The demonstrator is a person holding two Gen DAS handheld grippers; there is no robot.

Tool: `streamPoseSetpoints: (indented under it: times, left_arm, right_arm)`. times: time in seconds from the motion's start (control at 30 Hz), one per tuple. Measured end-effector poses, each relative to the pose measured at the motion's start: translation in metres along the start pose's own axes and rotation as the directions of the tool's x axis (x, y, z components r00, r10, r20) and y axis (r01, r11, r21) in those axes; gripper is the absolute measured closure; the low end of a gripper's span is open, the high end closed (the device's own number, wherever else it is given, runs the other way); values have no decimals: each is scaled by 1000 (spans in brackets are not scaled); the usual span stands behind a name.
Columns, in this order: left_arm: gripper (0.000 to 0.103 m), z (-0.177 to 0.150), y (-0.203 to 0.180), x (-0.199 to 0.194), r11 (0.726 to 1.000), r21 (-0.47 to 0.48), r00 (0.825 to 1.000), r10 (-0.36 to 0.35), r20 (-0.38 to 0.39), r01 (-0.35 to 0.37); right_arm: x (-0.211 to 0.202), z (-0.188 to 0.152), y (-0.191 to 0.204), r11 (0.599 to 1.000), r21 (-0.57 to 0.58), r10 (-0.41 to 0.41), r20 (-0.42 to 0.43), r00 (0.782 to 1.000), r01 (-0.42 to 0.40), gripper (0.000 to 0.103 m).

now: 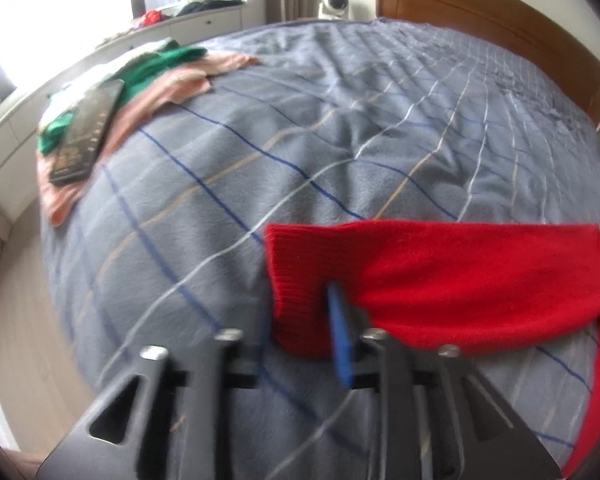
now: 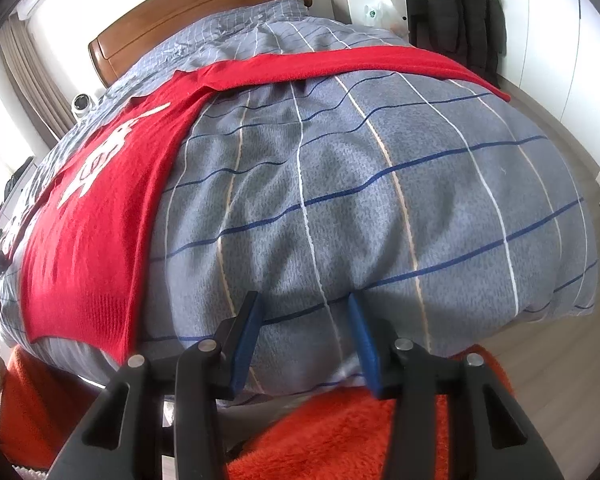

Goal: Fold small clothes
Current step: 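Lay the sleeve flat across the duvet and open the left gripper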

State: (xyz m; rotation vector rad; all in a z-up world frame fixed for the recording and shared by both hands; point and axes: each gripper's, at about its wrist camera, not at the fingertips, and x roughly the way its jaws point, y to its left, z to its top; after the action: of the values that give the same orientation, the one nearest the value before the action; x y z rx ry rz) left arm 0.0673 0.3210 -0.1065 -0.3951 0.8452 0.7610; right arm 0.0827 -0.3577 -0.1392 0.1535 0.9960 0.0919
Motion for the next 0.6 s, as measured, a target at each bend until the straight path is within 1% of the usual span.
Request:
streamPoseSetpoints:
  times: [0.03, 0.07, 0.1, 0.17, 0.2, 0.23, 0.33, 0.37, 0.4, 0.43, 0.5, 0.53, 0.6]
  left_arm:
    - [52, -3, 3, -12, 1000, 4, 1000, 1, 23, -2]
    - [42, -8, 4, -28, 1000, 18, 998, -13, 55, 12]
    - [34, -12, 4, -39, 999, 33, 997, -32, 75, 29]
    - [28, -26, -1, -62, 994, 80, 991, -84, 107, 76]
    - [25, -33, -5, -70, 990, 101, 988, -110, 111, 99]
    - [23, -41, -10, -76, 984, 123, 984, -143, 105, 129]
    - [20, -66, -32, -78, 960, 174, 971, -233, 53, 220]
    - [20, -73, -39, -75, 952, 193, 968, -248, 39, 236]
    - [20, -81, -47, -71, 947, 217, 968, -250, 27, 239]
    - [20, -89, -57, -65, 942, 247, 971, -238, 15, 227]
    - [18, -100, -65, -53, 937, 277, 975, -220, -14, 215]
    - [16, -104, -66, -49, 938, 277, 977, -212, -12, 207]
    - [5, -106, -62, -46, 942, 268, 977, -212, 10, 202]
  right_arm:
    - [-3, 1, 0, 1000, -3, -5, 8, 1000, 5, 58]
    - [-8, 2, 2, 1000, -11, -12, 24, 1000, 12, 58]
    - [-14, 4, 5, 1000, -24, -19, 48, 999, 20, 58]
    - [-24, 10, 13, 998, -53, -18, 96, 995, 23, 48]
    - [-28, 14, 16, 998, -61, -15, 121, 993, 23, 39]
    - [-30, 20, 21, 997, -68, -13, 147, 989, 23, 33]
    - [-22, 41, 29, 997, -77, -7, 176, 984, 21, 32]
    - [-18, 48, 31, 997, -75, 1, 183, 983, 13, 32]
    - [-14, 52, 33, 997, -73, 7, 191, 981, 7, 32]
    - [-8, 56, 34, 997, -73, 8, 200, 980, 7, 32]
    - [7, 58, 37, 997, -78, -3, 184, 983, 18, 32]
    - [18, 56, 37, 996, -82, -15, 160, 987, 28, 32]
    - [32, 46, 36, 995, -82, -48, 129, 990, 59, 32]
